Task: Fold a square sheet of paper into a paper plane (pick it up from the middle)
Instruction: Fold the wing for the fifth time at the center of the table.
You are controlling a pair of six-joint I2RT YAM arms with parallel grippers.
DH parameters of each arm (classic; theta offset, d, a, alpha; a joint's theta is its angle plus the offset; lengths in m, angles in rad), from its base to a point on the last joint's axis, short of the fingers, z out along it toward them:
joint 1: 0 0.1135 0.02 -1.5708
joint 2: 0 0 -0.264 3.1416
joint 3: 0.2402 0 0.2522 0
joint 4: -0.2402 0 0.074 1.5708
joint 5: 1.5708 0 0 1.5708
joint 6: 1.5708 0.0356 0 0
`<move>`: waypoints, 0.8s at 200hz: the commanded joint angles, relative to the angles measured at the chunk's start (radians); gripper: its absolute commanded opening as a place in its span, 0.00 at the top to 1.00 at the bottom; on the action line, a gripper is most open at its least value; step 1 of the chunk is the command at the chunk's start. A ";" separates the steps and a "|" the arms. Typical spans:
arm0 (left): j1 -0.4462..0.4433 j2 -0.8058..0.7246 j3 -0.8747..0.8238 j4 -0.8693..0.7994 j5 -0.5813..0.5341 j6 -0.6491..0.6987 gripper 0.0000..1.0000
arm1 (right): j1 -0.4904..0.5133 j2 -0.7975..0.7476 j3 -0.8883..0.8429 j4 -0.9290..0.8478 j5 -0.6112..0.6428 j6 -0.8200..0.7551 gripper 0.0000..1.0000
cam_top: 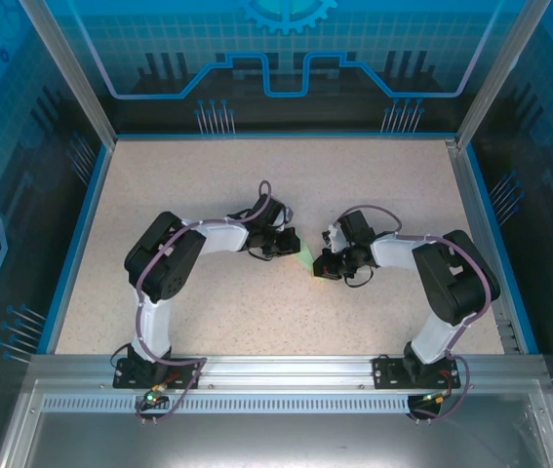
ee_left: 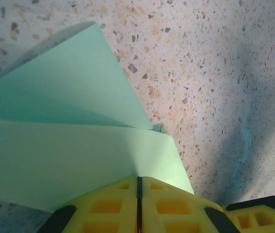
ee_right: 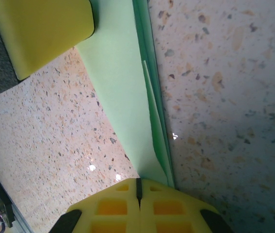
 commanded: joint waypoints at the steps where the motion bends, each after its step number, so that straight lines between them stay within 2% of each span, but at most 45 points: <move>1: 0.028 0.046 0.029 -0.055 -0.029 0.052 0.89 | -0.013 0.050 -0.039 -0.093 0.068 -0.015 0.97; 160: 0.204 0.093 0.094 -0.113 -0.040 0.134 0.89 | -0.013 0.063 -0.040 -0.099 0.078 -0.022 0.97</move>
